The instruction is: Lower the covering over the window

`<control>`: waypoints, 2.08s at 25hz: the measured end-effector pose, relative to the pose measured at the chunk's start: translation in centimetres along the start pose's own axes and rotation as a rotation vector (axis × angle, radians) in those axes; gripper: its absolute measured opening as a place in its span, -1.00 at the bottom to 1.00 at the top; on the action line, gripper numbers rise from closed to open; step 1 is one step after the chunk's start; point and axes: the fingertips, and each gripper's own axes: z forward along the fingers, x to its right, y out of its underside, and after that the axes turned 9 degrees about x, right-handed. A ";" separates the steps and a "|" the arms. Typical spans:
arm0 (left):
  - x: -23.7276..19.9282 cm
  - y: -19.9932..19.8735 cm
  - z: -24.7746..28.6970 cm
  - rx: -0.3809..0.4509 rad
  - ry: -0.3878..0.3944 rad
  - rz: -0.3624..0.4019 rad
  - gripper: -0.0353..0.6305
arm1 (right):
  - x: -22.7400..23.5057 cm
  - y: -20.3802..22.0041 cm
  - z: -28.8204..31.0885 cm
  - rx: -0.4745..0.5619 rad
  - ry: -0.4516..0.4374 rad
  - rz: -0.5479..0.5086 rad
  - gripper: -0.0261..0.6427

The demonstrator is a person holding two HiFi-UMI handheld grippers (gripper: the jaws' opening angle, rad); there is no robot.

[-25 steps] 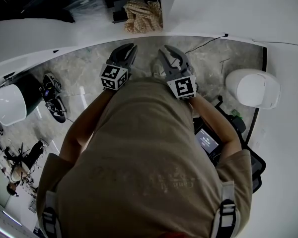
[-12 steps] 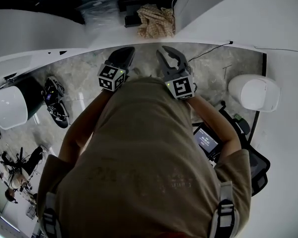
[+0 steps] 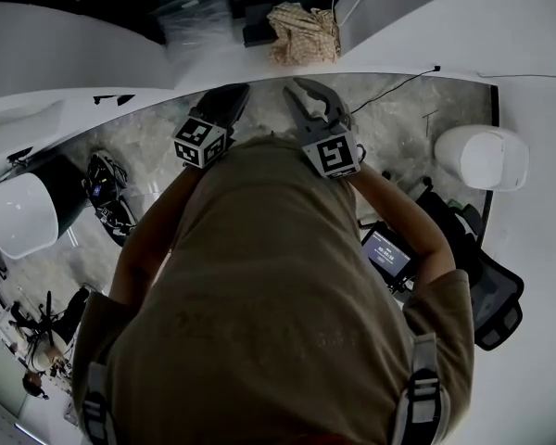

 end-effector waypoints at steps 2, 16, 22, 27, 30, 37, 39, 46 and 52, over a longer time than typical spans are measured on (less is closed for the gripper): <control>-0.4 0.4 -1.3 0.006 0.000 -0.002 -0.85 | -1.5 -0.1 0.2 0.007 -0.002 -0.006 -0.67; 1.2 3.1 -4.2 -0.014 0.026 -0.037 -0.85 | -5.0 0.8 -2.3 -0.055 0.040 -0.011 -0.67; 1.4 3.5 -4.6 -0.024 0.031 -0.034 -0.85 | -5.4 0.8 -2.7 -0.057 0.062 0.006 -0.67; 1.1 3.5 -5.2 -0.028 0.025 -0.033 -0.85 | -5.8 0.4 -2.3 -0.048 0.067 0.001 -0.67; 0.9 3.4 -5.5 -0.025 0.024 -0.038 -0.85 | -6.0 0.2 -2.1 -0.053 0.065 -0.005 -0.67; 0.9 3.9 -5.7 -0.026 0.031 -0.044 -0.85 | -6.5 0.2 -2.2 -0.049 0.075 -0.002 -0.67; 1.2 4.0 -5.5 -0.027 0.031 -0.045 -0.85 | -6.3 0.4 -2.7 -0.047 0.081 0.002 -0.67; 2.7 3.9 -4.8 -0.020 -0.003 -0.045 -0.85 | -5.4 0.2 -4.1 -0.021 0.053 0.003 -0.67; 6.9 4.1 -3.1 0.001 -0.066 -0.062 -0.85 | -3.4 -0.7 -8.5 0.044 0.022 0.007 -0.67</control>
